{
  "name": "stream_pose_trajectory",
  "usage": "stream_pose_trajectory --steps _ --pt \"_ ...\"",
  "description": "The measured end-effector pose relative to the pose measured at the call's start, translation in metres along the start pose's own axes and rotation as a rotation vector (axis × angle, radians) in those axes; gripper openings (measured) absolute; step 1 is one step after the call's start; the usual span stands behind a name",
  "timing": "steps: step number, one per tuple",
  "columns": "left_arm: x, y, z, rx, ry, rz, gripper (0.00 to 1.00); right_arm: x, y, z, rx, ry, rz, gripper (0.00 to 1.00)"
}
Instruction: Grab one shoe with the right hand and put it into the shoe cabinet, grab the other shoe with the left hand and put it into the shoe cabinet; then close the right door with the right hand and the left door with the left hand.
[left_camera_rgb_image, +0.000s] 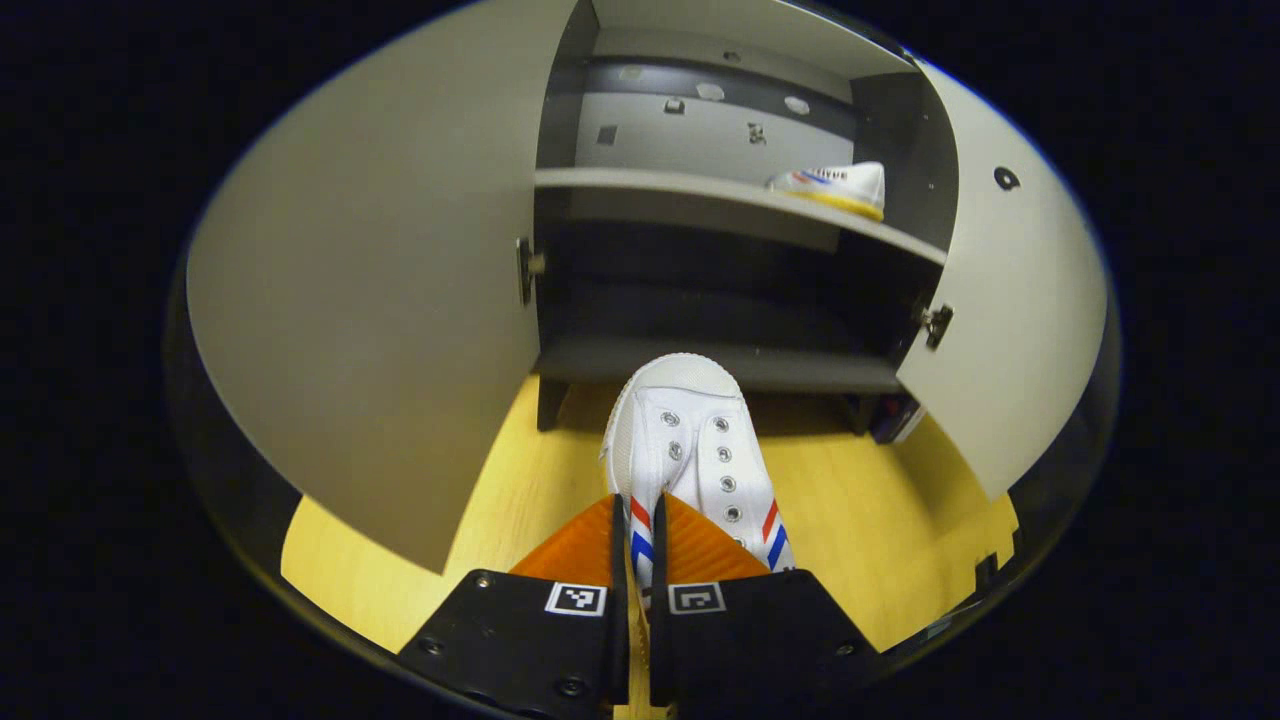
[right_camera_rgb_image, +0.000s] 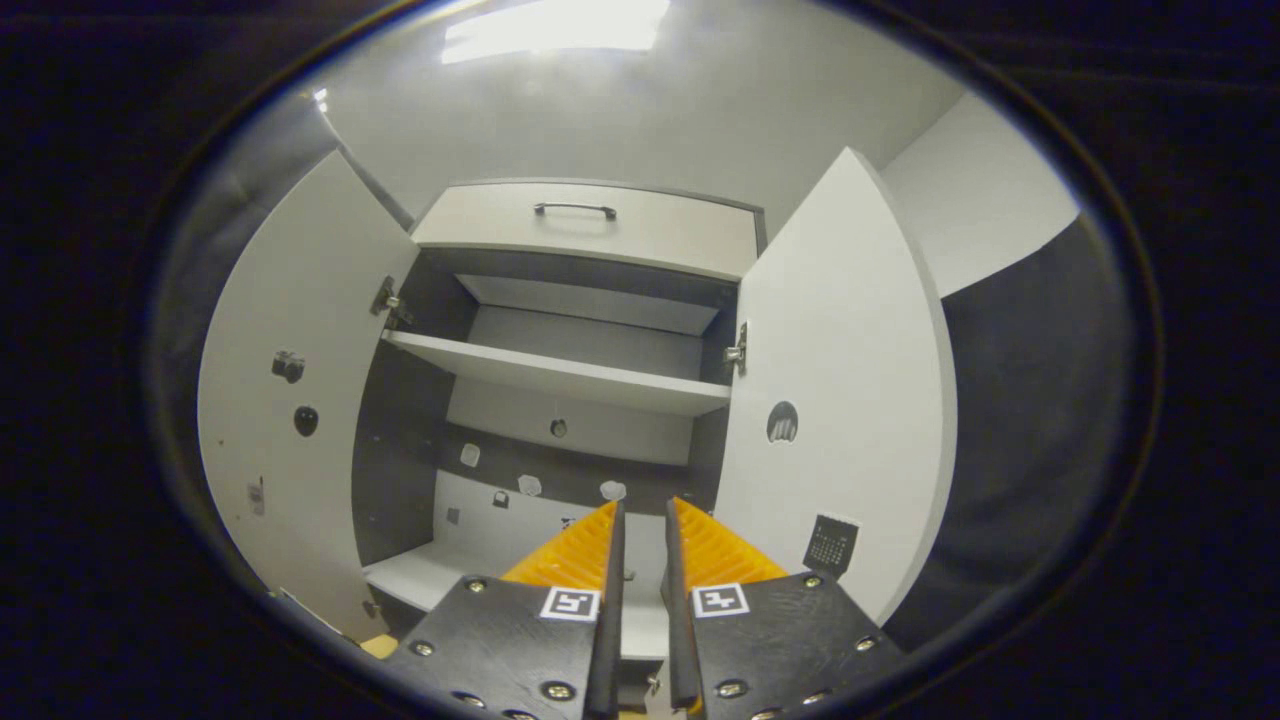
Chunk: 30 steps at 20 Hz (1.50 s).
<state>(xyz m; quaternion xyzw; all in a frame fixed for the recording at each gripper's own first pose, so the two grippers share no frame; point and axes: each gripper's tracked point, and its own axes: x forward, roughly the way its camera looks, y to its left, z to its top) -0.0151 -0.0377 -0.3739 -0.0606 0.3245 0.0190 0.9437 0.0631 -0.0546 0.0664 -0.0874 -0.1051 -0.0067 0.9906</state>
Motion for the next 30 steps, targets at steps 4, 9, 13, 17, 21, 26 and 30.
stream_pose_trajectory --steps 4,9,13,17,21,26,30 --pt "-0.006 -0.010 0.079 -0.026 -0.123 -0.022 0.09 -0.015 0.009 -0.003 -0.002 0.000 0.011 0.19" --pt "0.005 -0.028 0.171 -0.013 -0.247 -0.059 0.11 -0.028 0.010 -0.002 0.051 0.014 0.023 0.19" --pt "0.026 -0.039 0.240 0.028 -0.344 -0.057 0.08 -0.038 0.005 -0.001 0.059 0.028 0.023 0.19" --pt "0.058 -0.052 0.295 0.063 -0.394 -0.061 0.08 -0.052 -0.011 0.002 0.061 0.032 -0.005 0.19" --pt "0.100 -0.053 0.325 0.065 -0.384 -0.032 0.08 -0.070 -0.033 -0.002 0.058 0.055 -0.047 0.19" --pt "0.151 -0.058 0.335 0.075 -0.317 -0.027 0.08 -0.084 -0.058 -0.013 0.045 0.104 -0.093 0.19" --pt "0.176 -0.058 0.323 0.097 -0.259 -0.019 0.09 -0.091 -0.082 -0.016 0.038 0.121 -0.143 0.19"
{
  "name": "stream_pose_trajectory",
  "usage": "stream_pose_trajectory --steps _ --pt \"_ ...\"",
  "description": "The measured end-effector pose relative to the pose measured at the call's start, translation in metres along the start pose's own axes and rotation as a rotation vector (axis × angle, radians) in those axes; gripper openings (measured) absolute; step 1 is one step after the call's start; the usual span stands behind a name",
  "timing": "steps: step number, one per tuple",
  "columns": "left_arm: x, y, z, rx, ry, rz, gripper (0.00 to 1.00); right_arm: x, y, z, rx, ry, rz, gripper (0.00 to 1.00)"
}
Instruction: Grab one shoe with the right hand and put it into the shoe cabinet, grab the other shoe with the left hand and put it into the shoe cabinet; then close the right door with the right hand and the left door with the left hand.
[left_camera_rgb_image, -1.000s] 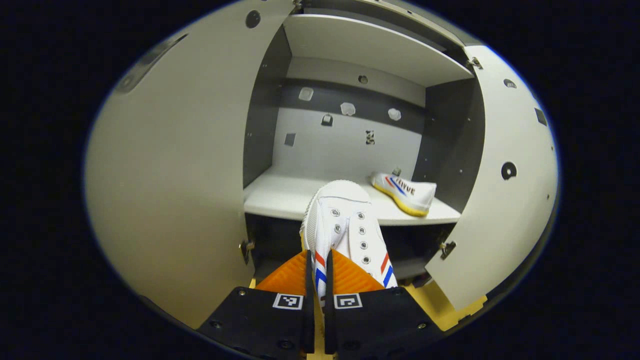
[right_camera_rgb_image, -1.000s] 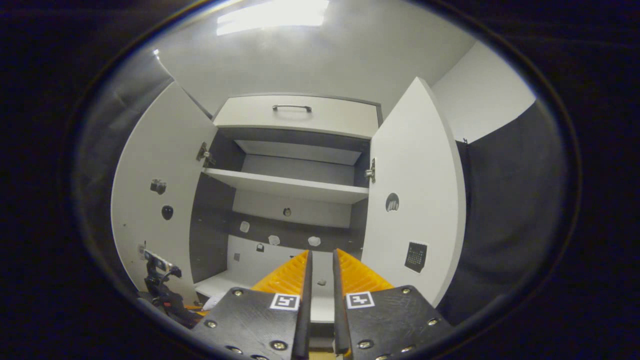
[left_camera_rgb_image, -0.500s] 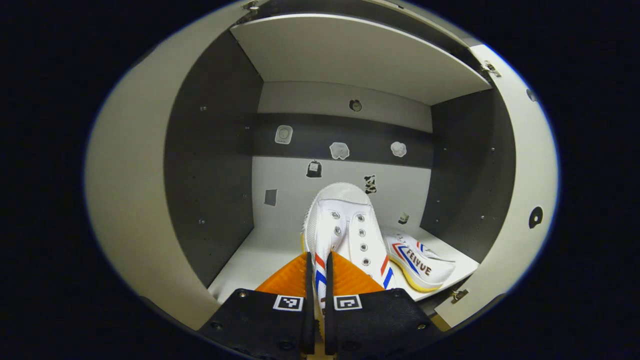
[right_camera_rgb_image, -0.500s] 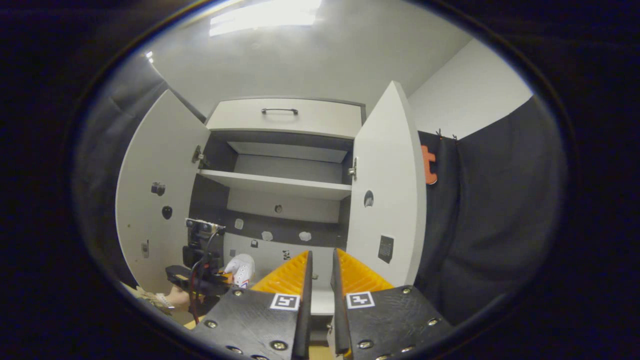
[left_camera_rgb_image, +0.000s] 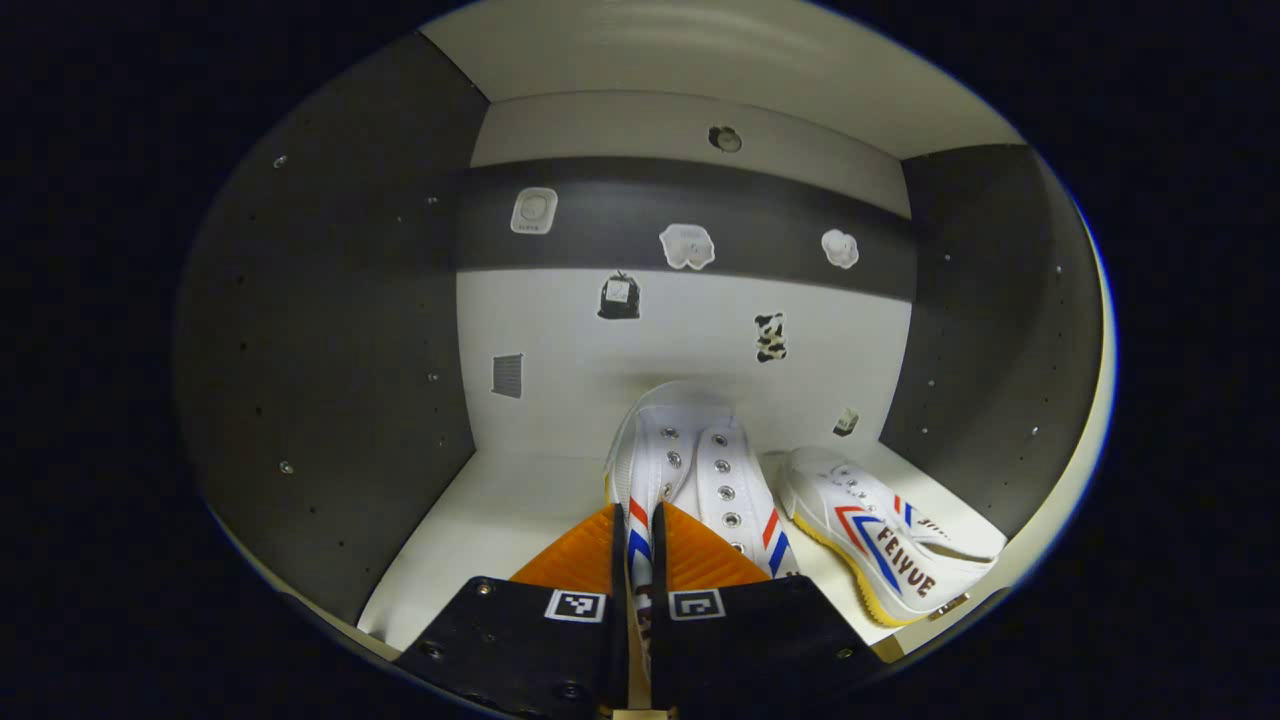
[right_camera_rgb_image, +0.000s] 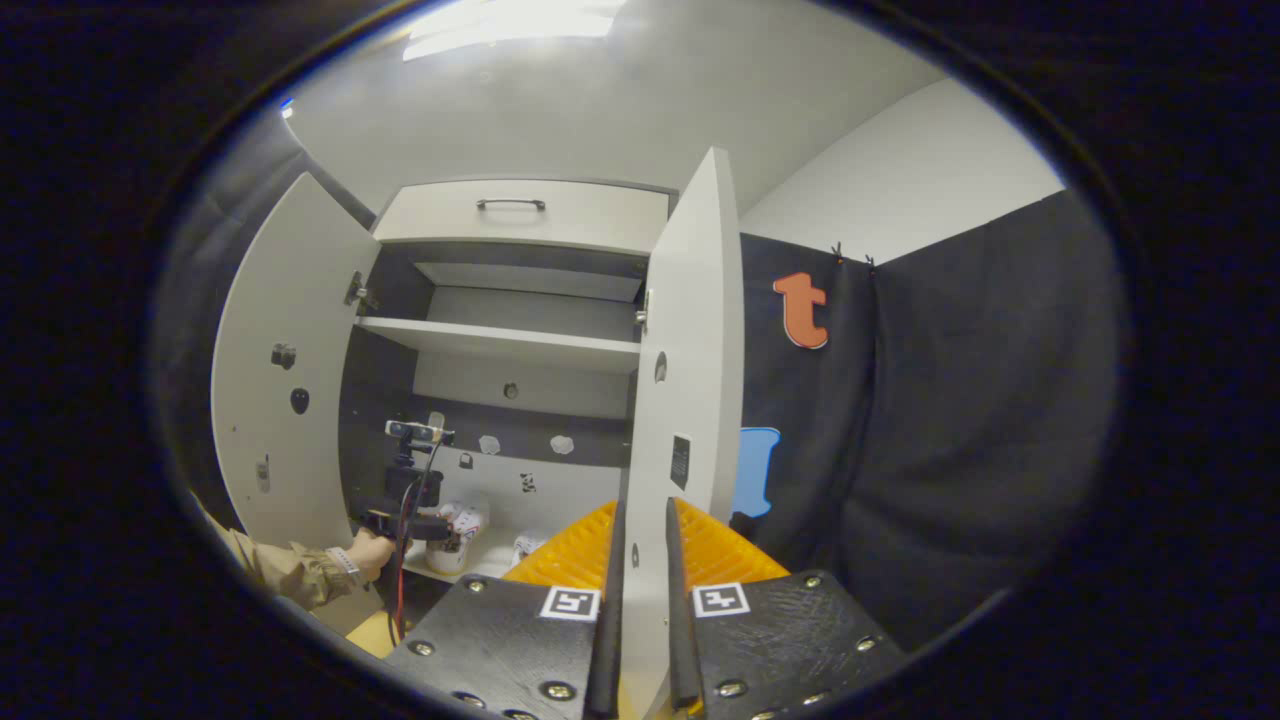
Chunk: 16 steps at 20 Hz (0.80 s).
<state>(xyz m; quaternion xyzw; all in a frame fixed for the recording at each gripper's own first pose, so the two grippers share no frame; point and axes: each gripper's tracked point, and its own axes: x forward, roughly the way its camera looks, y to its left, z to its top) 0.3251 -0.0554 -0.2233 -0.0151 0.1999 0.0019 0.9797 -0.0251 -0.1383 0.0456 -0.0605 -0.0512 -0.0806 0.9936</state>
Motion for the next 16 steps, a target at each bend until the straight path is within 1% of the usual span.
stream_pose_trajectory --steps 2,4,5,6,7,8,9,10,11,12,13,14,15,16 --pt "0.006 0.002 -0.010 0.010 0.032 0.017 0.13 -0.001 -0.016 -0.001 -0.002 0.001 -0.031 0.19" --pt "0.009 0.001 -0.014 -0.017 0.046 0.007 0.17 -0.001 -0.031 -0.002 0.000 0.004 -0.062 0.19" --pt "0.006 -0.002 -0.005 -0.042 0.009 0.002 0.23 0.000 -0.038 -0.004 0.001 0.005 -0.074 0.22" --pt "0.008 0.007 0.005 -0.020 -0.026 0.028 0.27 0.000 -0.043 -0.005 -0.001 0.008 -0.083 0.30" --pt "0.005 0.006 0.011 0.007 -0.042 0.023 0.43 0.001 -0.049 -0.006 -0.006 0.007 -0.098 0.35" --pt "0.000 0.003 0.014 0.031 -0.046 0.017 0.46 0.000 -0.056 -0.006 -0.008 0.003 -0.107 0.35" --pt "-0.006 0.000 0.017 0.049 -0.049 0.013 0.55 0.002 -0.061 -0.006 -0.008 0.002 -0.111 0.42" --pt "-0.012 -0.003 0.020 0.052 -0.055 0.005 0.76 0.004 -0.066 -0.008 -0.009 0.003 -0.117 0.48" --pt "-0.019 -0.007 0.025 0.040 -0.064 -0.006 0.86 0.008 -0.070 -0.010 -0.011 0.006 -0.126 0.47" --pt "-0.027 -0.012 0.029 0.023 -0.076 -0.017 0.87 0.012 -0.077 -0.013 -0.013 0.010 -0.132 0.50" --pt "-0.036 -0.015 0.032 0.011 -0.085 -0.026 0.88 0.016 -0.078 -0.017 -0.010 0.017 -0.122 0.52" --pt "-0.047 -0.018 0.036 0.007 -0.094 -0.031 0.90 0.017 -0.078 -0.021 -0.005 0.033 -0.114 0.58" --pt "-0.060 -0.020 0.040 0.007 -0.104 -0.035 0.90 0.021 -0.079 -0.026 0.002 0.047 -0.105 0.70" --pt "-0.072 -0.023 0.046 0.008 -0.122 -0.041 0.90 0.025 -0.079 -0.030 0.011 0.058 -0.092 0.63"
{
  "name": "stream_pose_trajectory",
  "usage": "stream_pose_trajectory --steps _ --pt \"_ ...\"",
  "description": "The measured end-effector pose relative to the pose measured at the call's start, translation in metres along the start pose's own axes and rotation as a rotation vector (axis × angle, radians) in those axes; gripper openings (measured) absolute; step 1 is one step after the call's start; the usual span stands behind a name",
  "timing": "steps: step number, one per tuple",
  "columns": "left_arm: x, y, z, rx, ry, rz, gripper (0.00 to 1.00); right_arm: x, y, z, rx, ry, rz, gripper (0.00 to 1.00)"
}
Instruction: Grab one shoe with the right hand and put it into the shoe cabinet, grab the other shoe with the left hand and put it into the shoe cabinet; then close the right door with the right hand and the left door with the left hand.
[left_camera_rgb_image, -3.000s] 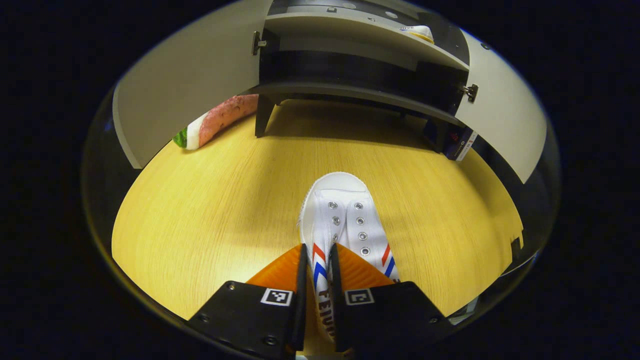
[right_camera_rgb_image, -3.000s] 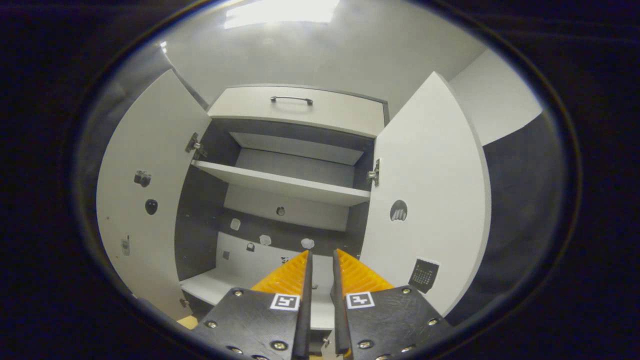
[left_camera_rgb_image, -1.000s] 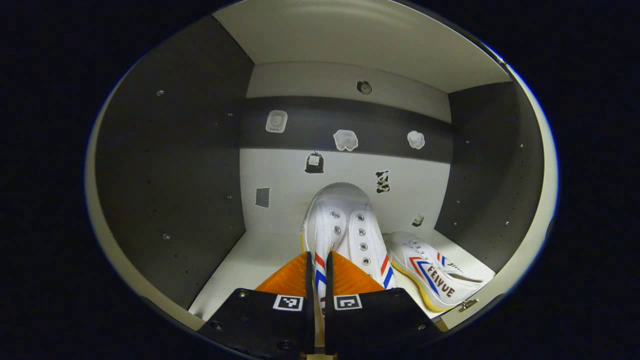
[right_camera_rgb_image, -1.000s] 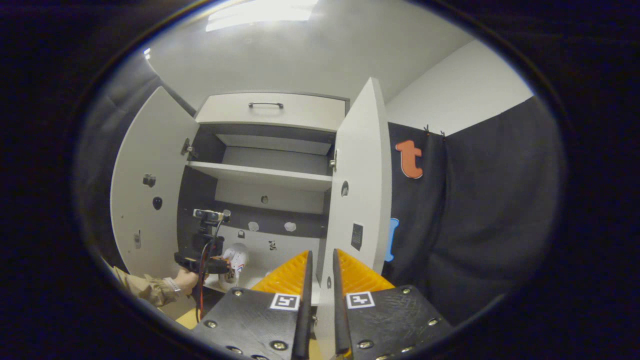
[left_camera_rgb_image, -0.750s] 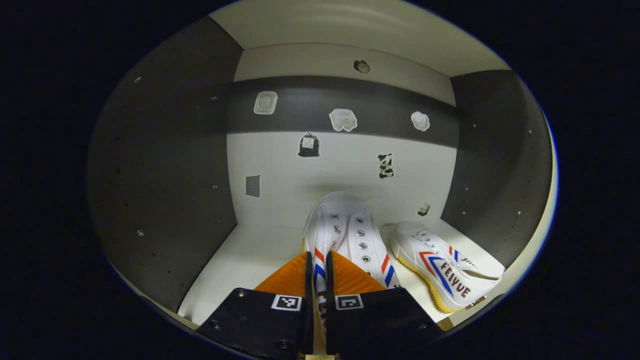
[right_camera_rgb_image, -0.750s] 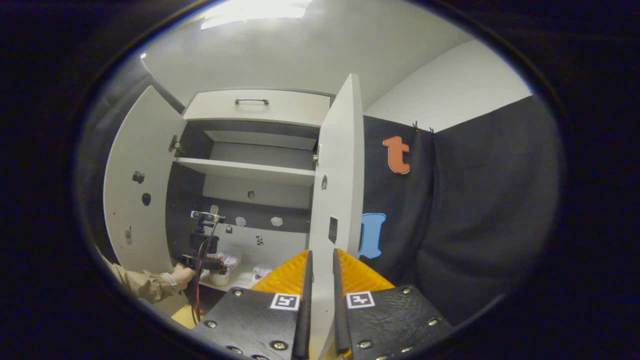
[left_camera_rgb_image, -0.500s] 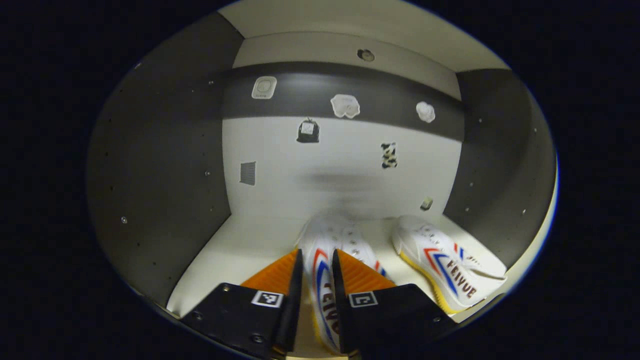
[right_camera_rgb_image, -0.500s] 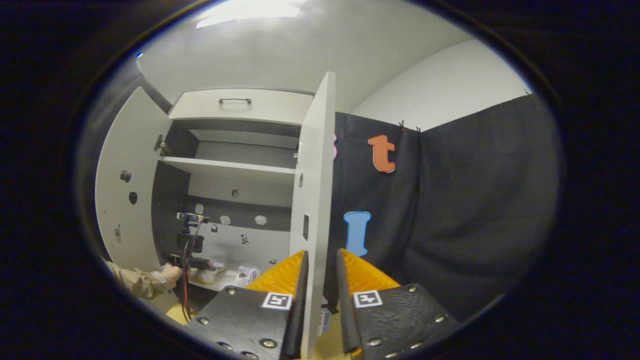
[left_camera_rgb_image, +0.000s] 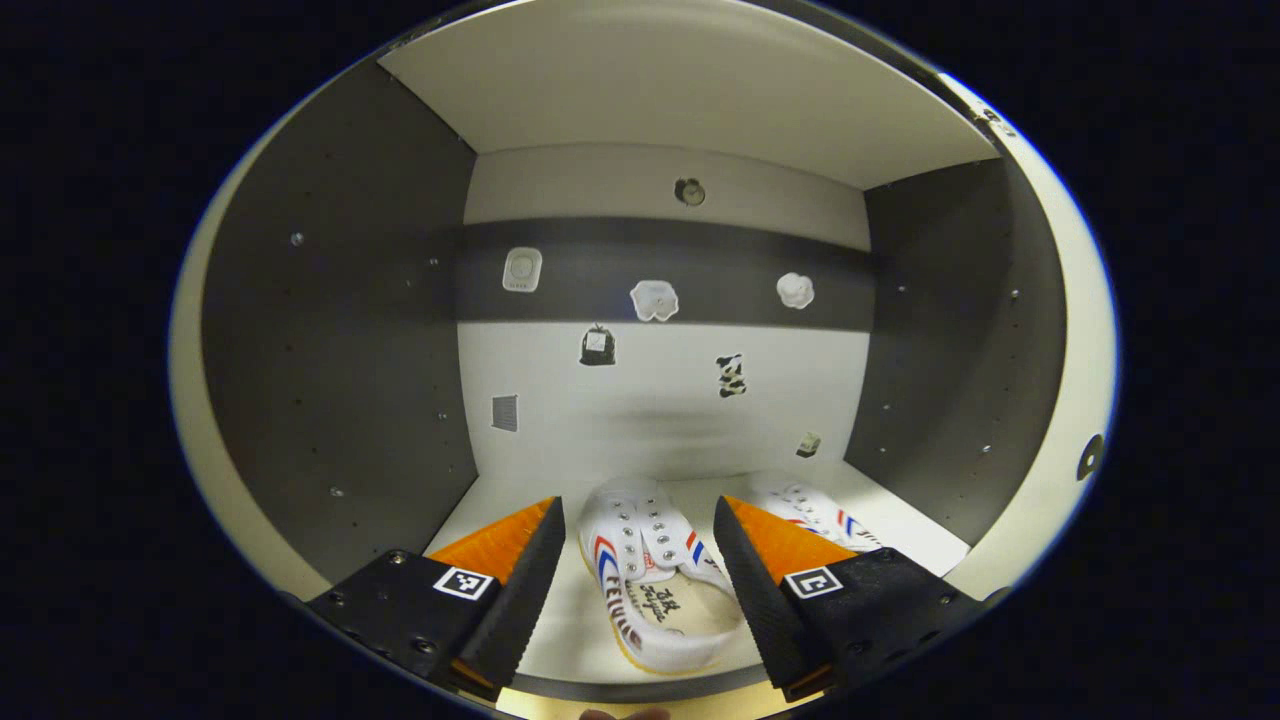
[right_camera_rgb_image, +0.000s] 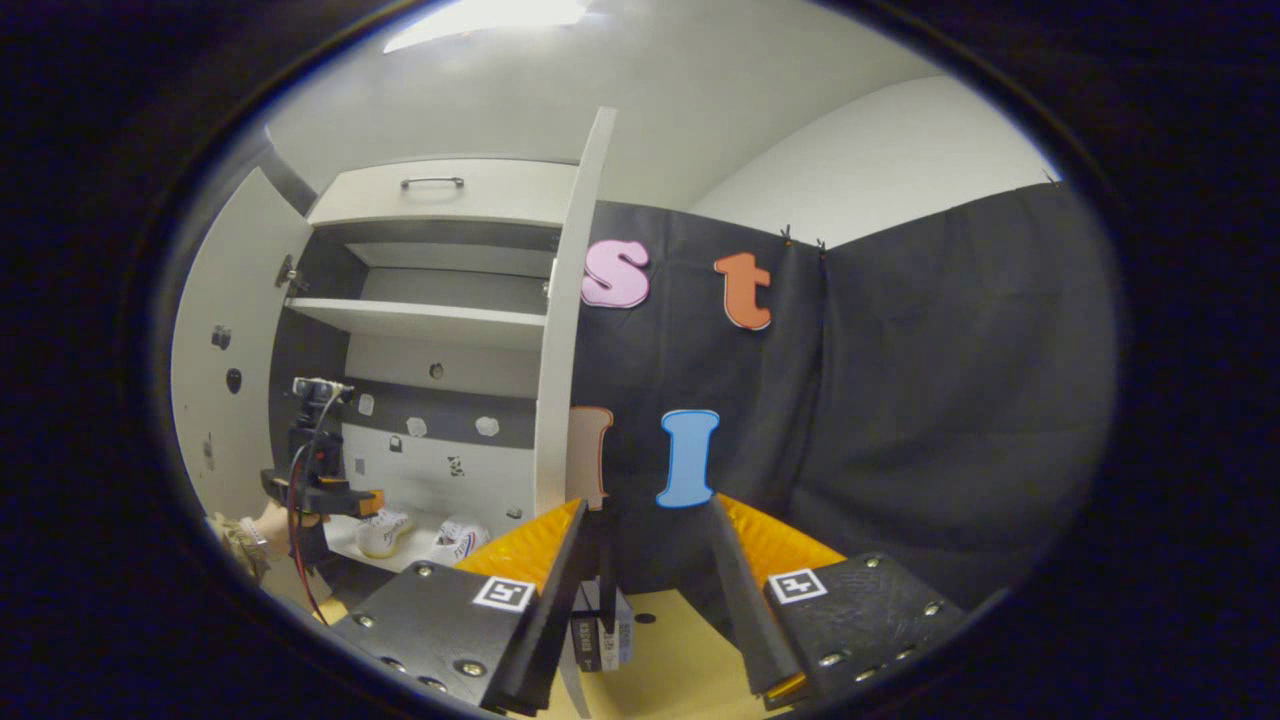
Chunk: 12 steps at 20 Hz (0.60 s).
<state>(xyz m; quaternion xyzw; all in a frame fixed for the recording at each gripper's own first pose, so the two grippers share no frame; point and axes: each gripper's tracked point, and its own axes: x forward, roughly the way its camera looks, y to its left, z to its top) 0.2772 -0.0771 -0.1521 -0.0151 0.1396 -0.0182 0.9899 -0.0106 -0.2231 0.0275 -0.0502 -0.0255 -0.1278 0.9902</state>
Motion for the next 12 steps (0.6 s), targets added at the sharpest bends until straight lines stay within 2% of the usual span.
stream_pose_trajectory --steps 2,3,4,5,6,7,8,9,10,11,12 --pt "-0.026 -0.006 0.016 0.012 -0.037 -0.013 0.90 0.004 0.001 -0.004 0.017 0.010 0.021 0.63" --pt "-0.039 -0.006 0.022 0.020 -0.049 -0.012 0.90 0.004 0.002 -0.003 0.029 0.007 0.032 0.69" --pt "-0.052 -0.005 0.028 0.027 -0.062 -0.007 0.90 0.005 0.003 -0.004 0.039 0.013 0.043 0.69" --pt "-0.064 -0.003 0.034 0.027 -0.073 -0.002 0.90 0.004 0.006 -0.004 0.048 0.012 0.058 0.63" --pt "-0.076 -0.002 0.039 0.022 -0.085 0.000 0.90 0.004 0.010 -0.004 0.047 0.011 0.077 0.63" --pt "-0.088 -0.001 0.043 0.015 -0.095 0.001 0.90 0.004 0.017 -0.003 0.044 0.010 0.101 0.69" --pt "-0.101 0.001 0.047 0.013 -0.106 0.005 0.90 0.002 0.021 -0.002 0.035 0.006 0.113 0.66" --pt "-0.113 0.005 0.052 0.013 -0.120 0.012 0.90 0.001 0.027 -0.001 0.027 0.005 0.129 0.57" --pt "-0.124 0.007 0.056 0.015 -0.135 0.017 0.90 -0.001 0.035 0.000 0.031 0.005 0.151 0.60" --pt "-0.135 0.010 0.061 0.019 -0.149 0.021 0.89 -0.002 0.043 -0.001 0.039 0.010 0.175 0.57" --pt "-0.146 0.014 0.064 0.027 -0.160 0.031 0.89 -0.003 0.053 -0.001 0.051 0.011 0.205 0.63"
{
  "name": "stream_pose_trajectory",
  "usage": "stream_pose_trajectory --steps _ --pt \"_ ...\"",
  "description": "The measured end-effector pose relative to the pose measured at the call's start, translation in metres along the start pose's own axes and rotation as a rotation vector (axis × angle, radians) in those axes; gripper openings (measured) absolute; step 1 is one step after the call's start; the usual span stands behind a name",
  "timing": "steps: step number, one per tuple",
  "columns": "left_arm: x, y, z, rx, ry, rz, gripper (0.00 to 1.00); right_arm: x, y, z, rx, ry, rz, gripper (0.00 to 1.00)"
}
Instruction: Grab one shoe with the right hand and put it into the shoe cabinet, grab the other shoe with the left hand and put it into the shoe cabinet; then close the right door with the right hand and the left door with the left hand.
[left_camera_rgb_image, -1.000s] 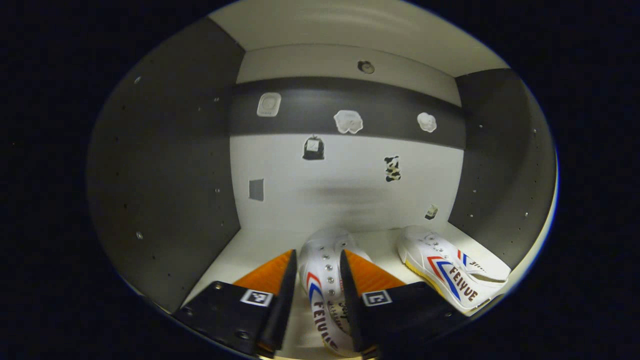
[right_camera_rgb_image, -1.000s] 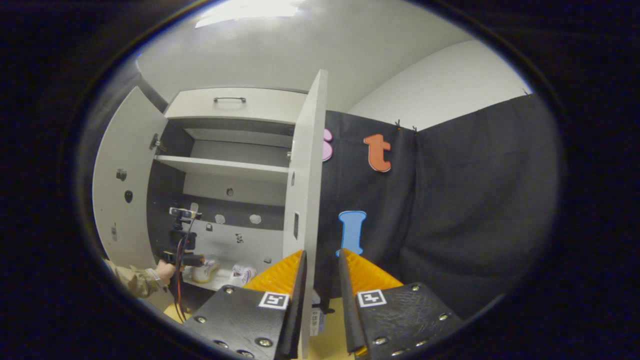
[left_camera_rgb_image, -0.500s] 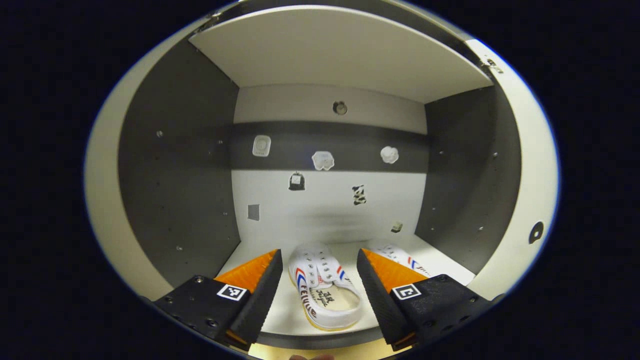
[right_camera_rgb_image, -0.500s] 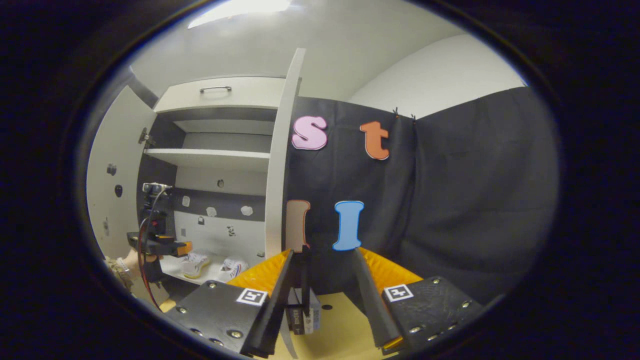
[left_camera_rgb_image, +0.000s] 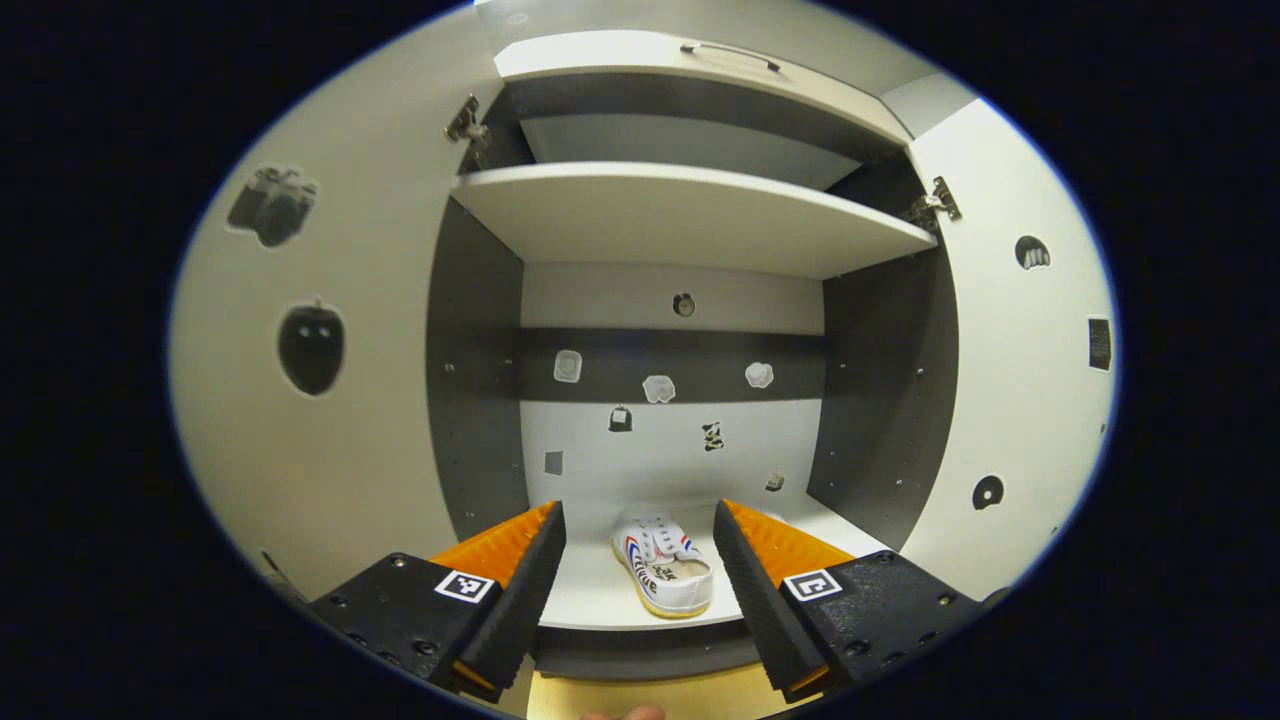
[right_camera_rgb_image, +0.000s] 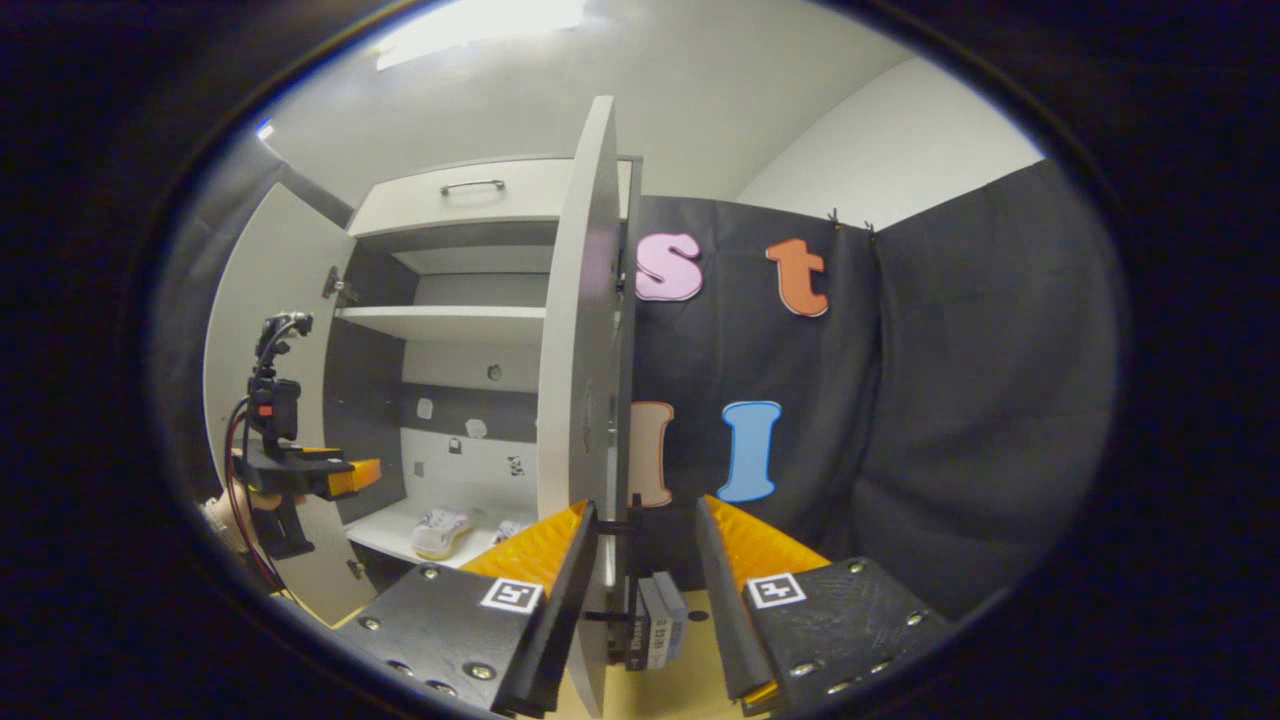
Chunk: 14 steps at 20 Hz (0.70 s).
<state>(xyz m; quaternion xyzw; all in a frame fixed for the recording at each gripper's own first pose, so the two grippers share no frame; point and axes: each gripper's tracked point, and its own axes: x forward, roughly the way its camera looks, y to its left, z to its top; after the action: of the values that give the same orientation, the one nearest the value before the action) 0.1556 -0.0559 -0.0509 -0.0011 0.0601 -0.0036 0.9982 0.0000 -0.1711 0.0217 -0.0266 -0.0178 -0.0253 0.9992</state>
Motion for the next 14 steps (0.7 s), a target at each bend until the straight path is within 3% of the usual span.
stream_pose_trajectory --steps 3,4,10,12,14 --pt "-0.027 0.007 0.014 0.008 -0.034 0.021 0.90 0.006 0.033 -0.001 0.012 0.005 0.088 0.63" --pt "-0.036 0.009 0.018 0.009 -0.044 0.024 0.89 0.009 0.044 -0.001 0.006 0.003 0.117 0.57" --pt "-0.066 0.022 0.023 0.010 -0.049 0.050 0.89 0.021 0.113 -0.012 0.041 0.030 0.283 0.58" --pt "-0.071 0.026 0.019 0.004 -0.037 0.058 0.90 0.026 0.124 -0.011 0.058 0.027 0.304 0.65" --pt "-0.074 0.029 0.018 0.004 -0.032 0.066 0.90 0.027 0.131 -0.006 0.071 0.014 0.312 0.64"
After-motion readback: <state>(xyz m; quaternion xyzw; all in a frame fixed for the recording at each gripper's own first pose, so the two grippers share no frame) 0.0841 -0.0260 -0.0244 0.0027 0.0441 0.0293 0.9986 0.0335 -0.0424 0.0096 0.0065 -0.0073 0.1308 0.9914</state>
